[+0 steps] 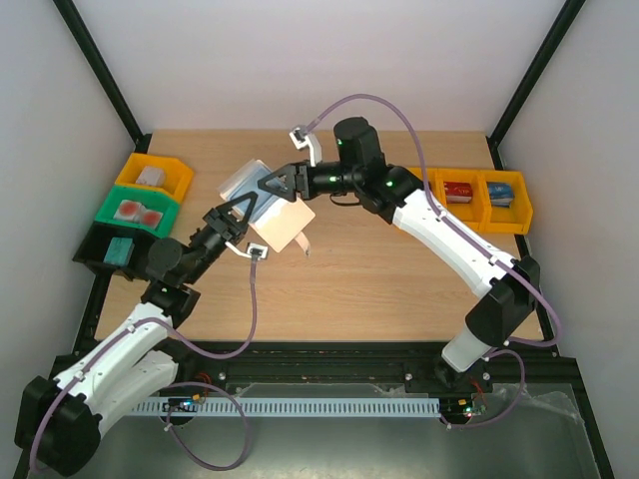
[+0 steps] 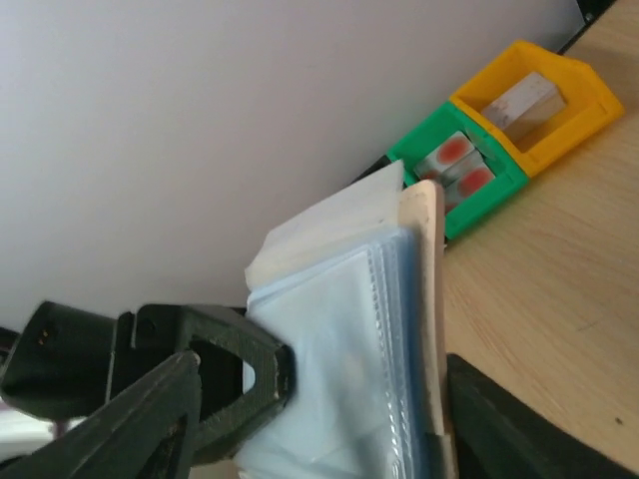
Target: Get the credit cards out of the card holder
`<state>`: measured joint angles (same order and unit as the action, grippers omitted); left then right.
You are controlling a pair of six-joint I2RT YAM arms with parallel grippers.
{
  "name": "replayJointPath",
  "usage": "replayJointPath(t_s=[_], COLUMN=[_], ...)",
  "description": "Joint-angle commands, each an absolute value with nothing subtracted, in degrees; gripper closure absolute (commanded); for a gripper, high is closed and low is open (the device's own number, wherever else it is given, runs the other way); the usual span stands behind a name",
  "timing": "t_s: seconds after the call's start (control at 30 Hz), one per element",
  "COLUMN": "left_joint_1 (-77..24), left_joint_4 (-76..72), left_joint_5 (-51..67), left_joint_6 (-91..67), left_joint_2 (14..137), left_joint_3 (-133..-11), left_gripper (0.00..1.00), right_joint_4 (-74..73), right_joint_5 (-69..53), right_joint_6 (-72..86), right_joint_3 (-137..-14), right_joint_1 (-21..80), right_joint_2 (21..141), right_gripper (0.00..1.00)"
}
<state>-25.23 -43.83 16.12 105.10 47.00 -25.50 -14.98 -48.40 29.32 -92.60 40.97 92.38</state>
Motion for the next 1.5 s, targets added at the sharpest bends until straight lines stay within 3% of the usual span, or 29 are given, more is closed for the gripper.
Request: replayJointPath(t_s=[0.0, 0.03, 0.07, 0.17, 0.2, 0.27, 0.4, 0.47, 0.63, 0.73, 0.9, 1.0, 1.2, 1.3, 1.4, 1.47], left_joint_1=[-25.66, -25.66, -25.66, -25.75, -25.8, -26.19, -28.62, -29.0, -28.52, -24.85, -13.66, -12.86, -15.23, -16.66, -17.24, -18.13], left_joint_4=[-46.64, -46.58, -46.63, -45.21, -44.0, -40.89, -21.81, -5.21, 19.02, 19.92, 10.76, 8.61, 11.97, 16.02, 15.98, 14.9], left_joint_5=[16.93, 16.76, 16.58, 16.52, 16.57, 16.61, 17.01, 20.65, 30.72, 41.96, 57.95, 59.87, 60.78, 60.69, 60.29, 57.91], left_joint_6=[105.92, 105.68, 105.34, 104.55, 103.82, 100.0, 83.56, 69.83, 34.68, 15.82, -1.16, 0.11, 5.28, 10.02, 10.68, 10.55], left_joint_2=[45.93, 45.85, 45.88, 45.52, 45.08, 43.16, 37.72, 36.64, 43.02, 46.84, 50.8, 52.32, 52.74, 52.48, 52.22, 52.08], left_joint_3=[-25.06, -25.11, -25.17, -25.43, -25.59, -26.06, -31.24, -37.32, -48.66, -50.74, -50.18, -50.82, -52.64, -52.87, -52.65, -52.71], left_gripper=[0.98, 0.98, 0.98, 0.98, 0.9, 0.55, 0.22, 0.12, 0.1, 0.12, 0.16, 0.21, 0.12, 0.12, 0.25, 0.48], right_joint_4=[-15.17, -14.97, -15.18, -19.52, -21.0, -23.02, -27.72, -32.14, -48.34, -55.16, -52.12, -50.92, -49.43, -49.31, -49.39, -49.34], right_joint_5=[-55.05, -55.76, -55.78, -55.28, -54.94, -54.59, -53.23, -51.04, -44.71, -43.55, -46.2, -47.6, -49.3, -49.24, -49.71, -50.17], right_joint_6=[28.04, 27.74, 27.03, 22.94, 21.09, 18.39, 12.98, 8.36, -10.59, -21.86, -26.77, -27.13, -27.04, -27.24, -27.42, -27.49], right_joint_3=[-92.46, -92.31, -92.29, -93.75, -94.45, -94.9, -95.32, -96.51, -99.91, -99.02, -95.5, -95.31, -97.88, -99.03, -99.91, -100.32], right_joint_1=[41.61, 41.65, 41.65, 41.58, 41.32, 40.4, 36.46, 34.86, 35.04, 36.39, 37.48, 39.74, 43.06, 43.73, 44.12, 44.5], right_joint_2=[92.37, 92.11, 91.85, 91.39, 91.2, 90.44, 88.83, 88.13, 87.62, 85.23, 79.89, 79.68, 81.66, 82.61, 83.45, 83.74], right_gripper=[0.6, 0.82, 0.94, 0.98, 0.98, 0.98, 0.98, 0.98, 0.98, 0.98, 0.98, 0.98, 0.98, 0.98, 0.98, 0.98])
